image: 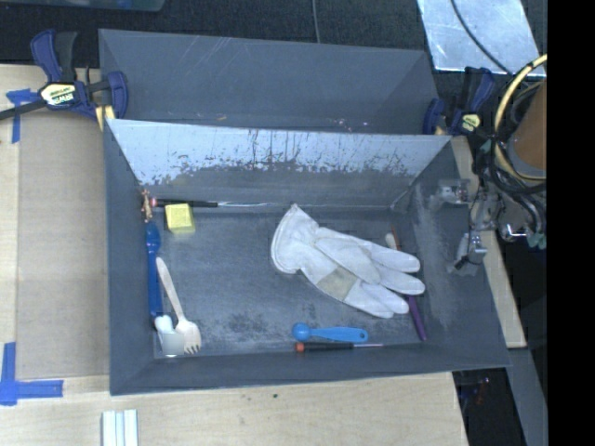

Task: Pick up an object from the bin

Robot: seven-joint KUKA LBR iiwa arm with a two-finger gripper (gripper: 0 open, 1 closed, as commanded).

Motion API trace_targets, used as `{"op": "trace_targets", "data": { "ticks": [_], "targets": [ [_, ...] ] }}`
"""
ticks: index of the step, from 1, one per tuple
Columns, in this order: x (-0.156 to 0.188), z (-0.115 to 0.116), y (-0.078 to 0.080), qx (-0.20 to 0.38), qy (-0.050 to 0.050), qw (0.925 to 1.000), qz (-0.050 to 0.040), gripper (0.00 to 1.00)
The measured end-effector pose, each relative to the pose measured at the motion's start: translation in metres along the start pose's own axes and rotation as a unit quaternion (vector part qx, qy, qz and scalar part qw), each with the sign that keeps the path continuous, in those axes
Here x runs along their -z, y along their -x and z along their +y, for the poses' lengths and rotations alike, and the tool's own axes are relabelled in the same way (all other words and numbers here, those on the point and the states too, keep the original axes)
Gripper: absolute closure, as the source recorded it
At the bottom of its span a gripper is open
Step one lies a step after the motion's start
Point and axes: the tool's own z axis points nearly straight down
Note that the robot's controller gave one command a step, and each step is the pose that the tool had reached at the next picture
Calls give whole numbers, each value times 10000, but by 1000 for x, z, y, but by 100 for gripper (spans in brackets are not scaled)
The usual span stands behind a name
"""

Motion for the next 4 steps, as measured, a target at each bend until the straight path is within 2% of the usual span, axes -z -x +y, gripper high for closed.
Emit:
{"op": "trace_targets", "data": {
  "ticks": [1,2,3,4],
  "targets": [
    [4,1,2,21,-7,10000,-39,0],
    [-121,11,29,97,-14,9999,-64,0],
    [-73,22,38,-916,-8,9958,-75,0],
    [-123,45,2,-307,-4,9995,-38,0]
  ]
}}
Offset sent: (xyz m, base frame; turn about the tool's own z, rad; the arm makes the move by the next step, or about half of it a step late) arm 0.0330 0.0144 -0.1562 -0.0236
